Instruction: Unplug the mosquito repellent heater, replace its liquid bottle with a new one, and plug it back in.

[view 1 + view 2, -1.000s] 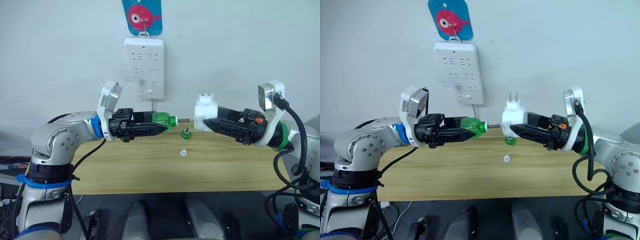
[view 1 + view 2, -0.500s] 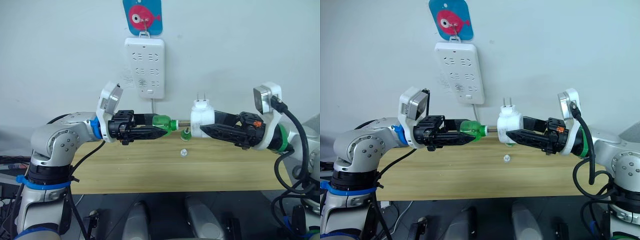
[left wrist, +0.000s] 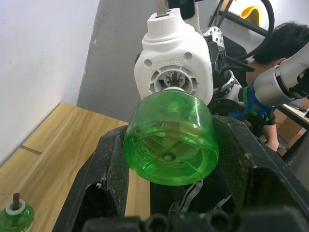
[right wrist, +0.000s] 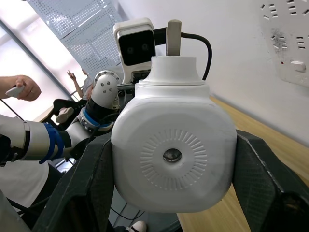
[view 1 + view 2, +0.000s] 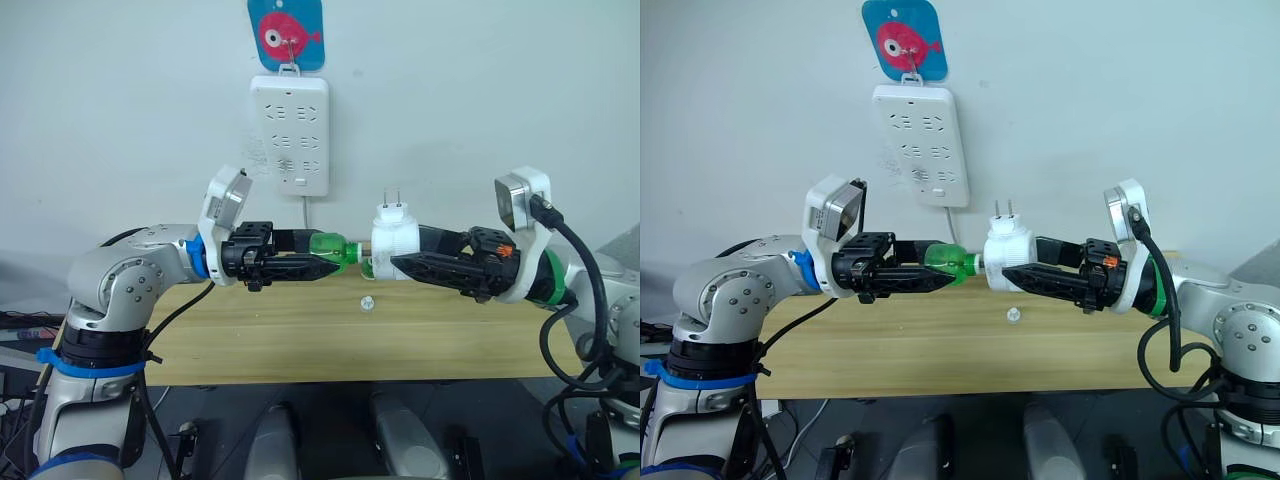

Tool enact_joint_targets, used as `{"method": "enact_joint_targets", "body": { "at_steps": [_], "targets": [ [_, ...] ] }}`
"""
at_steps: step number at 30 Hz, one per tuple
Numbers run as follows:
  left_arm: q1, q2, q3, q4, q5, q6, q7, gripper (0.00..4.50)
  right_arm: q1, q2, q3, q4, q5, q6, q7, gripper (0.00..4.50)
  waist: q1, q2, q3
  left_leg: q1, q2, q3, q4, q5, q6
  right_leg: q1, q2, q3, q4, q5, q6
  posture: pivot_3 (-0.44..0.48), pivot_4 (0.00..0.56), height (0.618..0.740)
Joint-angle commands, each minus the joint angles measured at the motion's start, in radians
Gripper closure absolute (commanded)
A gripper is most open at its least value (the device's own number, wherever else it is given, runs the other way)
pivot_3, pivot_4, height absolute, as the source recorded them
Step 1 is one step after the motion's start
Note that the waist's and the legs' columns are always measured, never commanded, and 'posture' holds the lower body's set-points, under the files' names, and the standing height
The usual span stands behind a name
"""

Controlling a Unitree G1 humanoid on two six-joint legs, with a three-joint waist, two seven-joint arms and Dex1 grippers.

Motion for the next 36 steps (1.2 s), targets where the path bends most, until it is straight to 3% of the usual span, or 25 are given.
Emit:
{"method": "enact_joint_targets", "body": {
  "at_steps": [1,23,36],
  "targets": [
    [-0.018,-0.004,0.012,-0.018,-0.010,-0.013,0.006,2.12,-0.012,-0.011,-0.003,-0.020,0.034,-0.028,0.000,1.55,0.000,0.000,0.000,0.000,0.000,0.000,0.000,0.000,0.000,0.000,0.000,0.000,0.000,0.000,0.000,-0.170,0.216,0.723],
    [-0.028,-0.043,-0.009,-0.027,0.025,-0.049,0.026,2.12,0.004,-0.030,0.039,-0.032,0.045,-0.061,-0.004,1.55,0.000,0.000,0.000,0.000,0.000,0.000,0.000,0.000,0.000,0.000,0.000,0.000,0.000,0.000,0.000,-0.173,0.218,0.723],
    [-0.027,-0.008,-0.020,-0.088,-0.018,-0.002,-0.026,2.12,-0.007,-0.041,0.047,-0.006,0.037,-0.057,-0.009,1.55,0.000,0.000,0.000,0.000,0.000,0.000,0.000,0.000,0.000,0.000,0.000,0.000,0.000,0.000,0.000,-0.169,0.219,0.723]
  ]
}}
